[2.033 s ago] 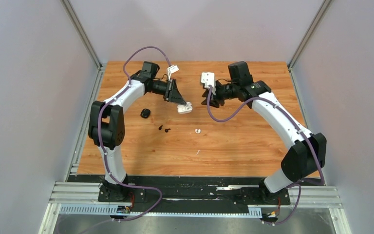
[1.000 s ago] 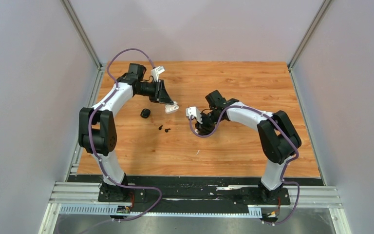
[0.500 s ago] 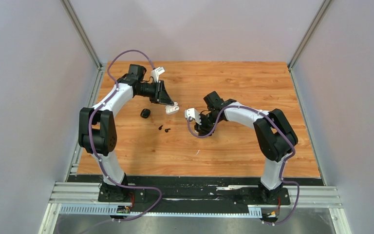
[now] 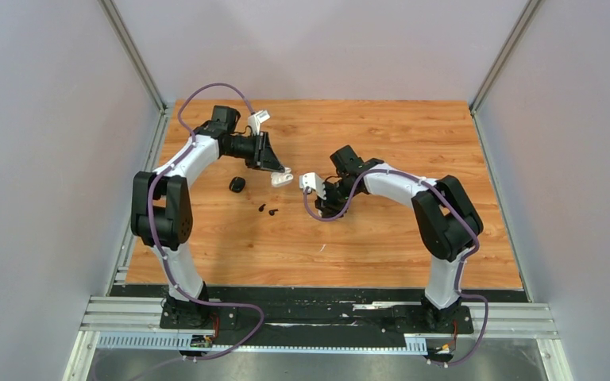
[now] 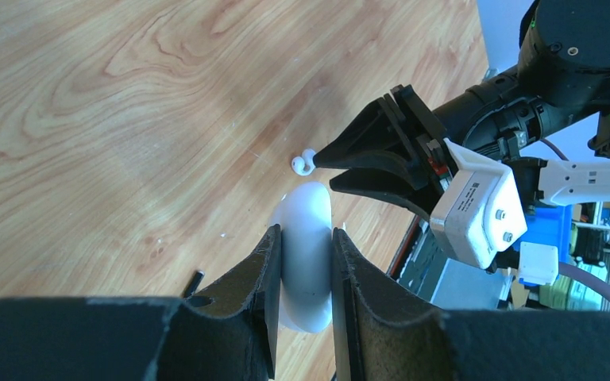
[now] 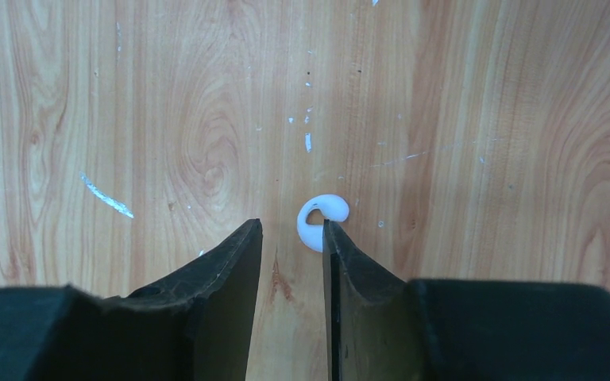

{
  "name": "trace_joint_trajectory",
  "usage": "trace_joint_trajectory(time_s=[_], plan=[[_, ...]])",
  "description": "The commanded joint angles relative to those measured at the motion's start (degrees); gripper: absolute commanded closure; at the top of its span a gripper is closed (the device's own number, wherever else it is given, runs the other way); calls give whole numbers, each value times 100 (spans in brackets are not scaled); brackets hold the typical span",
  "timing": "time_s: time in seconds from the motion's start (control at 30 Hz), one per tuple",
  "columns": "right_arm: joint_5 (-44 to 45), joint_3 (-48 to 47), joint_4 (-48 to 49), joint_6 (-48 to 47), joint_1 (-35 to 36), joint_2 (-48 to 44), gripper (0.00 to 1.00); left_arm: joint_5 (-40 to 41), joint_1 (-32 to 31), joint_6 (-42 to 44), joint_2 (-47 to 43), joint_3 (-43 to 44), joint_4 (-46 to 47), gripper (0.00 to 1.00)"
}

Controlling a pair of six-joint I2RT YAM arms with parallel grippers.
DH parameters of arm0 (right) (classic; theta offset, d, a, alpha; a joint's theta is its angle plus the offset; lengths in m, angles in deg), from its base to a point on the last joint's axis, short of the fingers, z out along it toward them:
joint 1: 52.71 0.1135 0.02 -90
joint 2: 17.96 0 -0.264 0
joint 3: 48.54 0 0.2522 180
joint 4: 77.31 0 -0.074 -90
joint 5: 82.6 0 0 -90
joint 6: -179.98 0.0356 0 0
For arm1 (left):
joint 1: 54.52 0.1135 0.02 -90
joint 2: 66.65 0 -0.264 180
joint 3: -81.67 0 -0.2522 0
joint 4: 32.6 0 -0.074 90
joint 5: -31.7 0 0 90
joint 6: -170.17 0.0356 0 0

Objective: Insert the wireless bluetooth earbuds into the charging case
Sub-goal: Pick up the left earbud from the center of the board.

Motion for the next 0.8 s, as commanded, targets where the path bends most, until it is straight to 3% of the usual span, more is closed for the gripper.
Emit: trace_joint_trajectory(time_s=[0.0, 0.77], plan=[[29, -274, 97, -28, 47, 160, 66, -175, 36, -33, 35, 293, 91, 100], [31, -409, -26, 135, 56, -84, 65, -259, 36, 6, 265, 492, 5, 100]])
